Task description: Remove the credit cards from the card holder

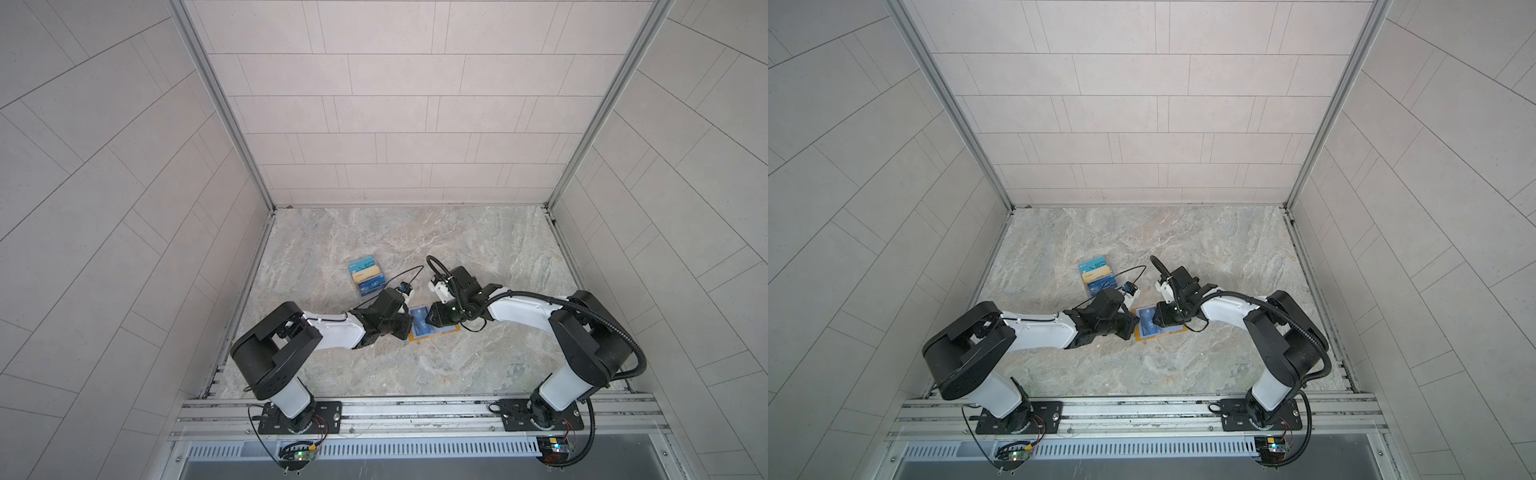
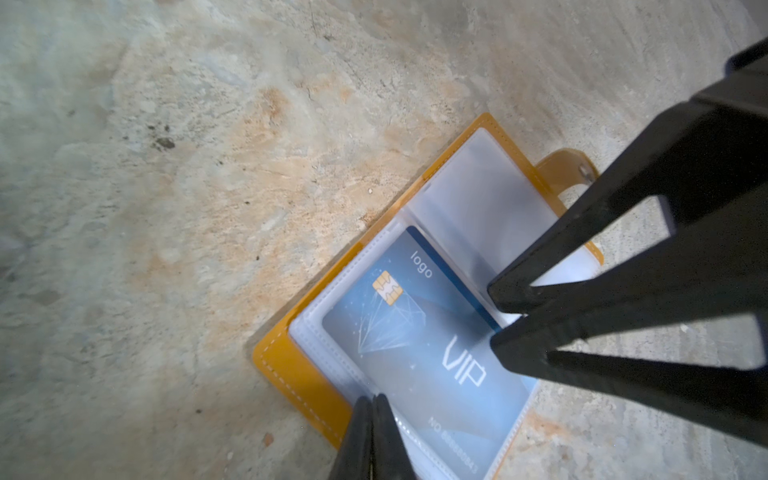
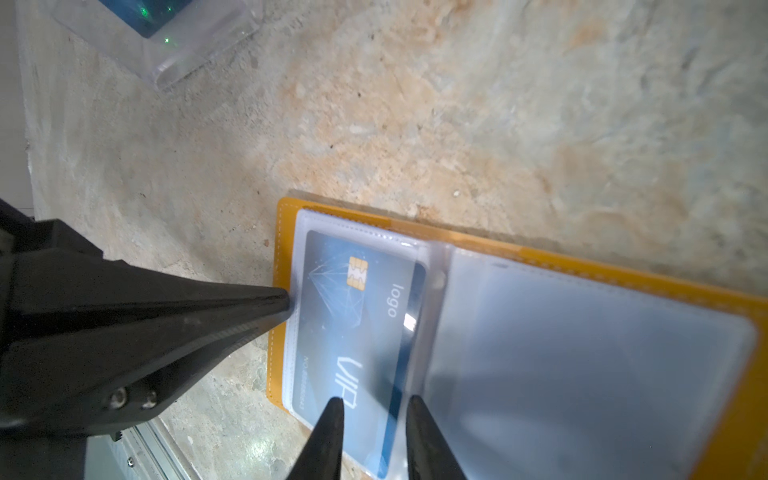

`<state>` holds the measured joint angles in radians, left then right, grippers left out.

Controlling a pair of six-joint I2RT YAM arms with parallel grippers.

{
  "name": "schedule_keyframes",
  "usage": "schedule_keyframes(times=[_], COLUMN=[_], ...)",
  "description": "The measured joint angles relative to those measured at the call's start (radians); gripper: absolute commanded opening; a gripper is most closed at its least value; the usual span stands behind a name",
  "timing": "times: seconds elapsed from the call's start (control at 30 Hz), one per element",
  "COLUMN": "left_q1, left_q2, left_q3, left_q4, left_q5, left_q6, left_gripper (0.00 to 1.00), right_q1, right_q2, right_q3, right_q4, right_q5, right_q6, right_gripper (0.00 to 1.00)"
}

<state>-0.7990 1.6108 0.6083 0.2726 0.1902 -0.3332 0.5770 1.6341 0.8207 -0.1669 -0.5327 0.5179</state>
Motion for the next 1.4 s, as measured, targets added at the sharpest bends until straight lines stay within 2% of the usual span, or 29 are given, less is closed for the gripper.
schedule_keyframes(times=[0.57,1.4], left_q1=[0.0,0.0], left_q2=[0.0,0.001], left_q3=[-0.008,-0.017], left_q4=[0.004,0.015], left_q5=[0.002,0.003], left_q6=[-0.008,-0.011], left_gripper=[0.08,0.08], right_q1=[-0.02,-0.075], right_q2=[0.023,0.029], right_q3=[0.0,-0.051], right_q4=[0.036,0.179], right_q5=[-0.053,-0.244], right_q6=[0.026,0.124], right_gripper=[0.27,0.26])
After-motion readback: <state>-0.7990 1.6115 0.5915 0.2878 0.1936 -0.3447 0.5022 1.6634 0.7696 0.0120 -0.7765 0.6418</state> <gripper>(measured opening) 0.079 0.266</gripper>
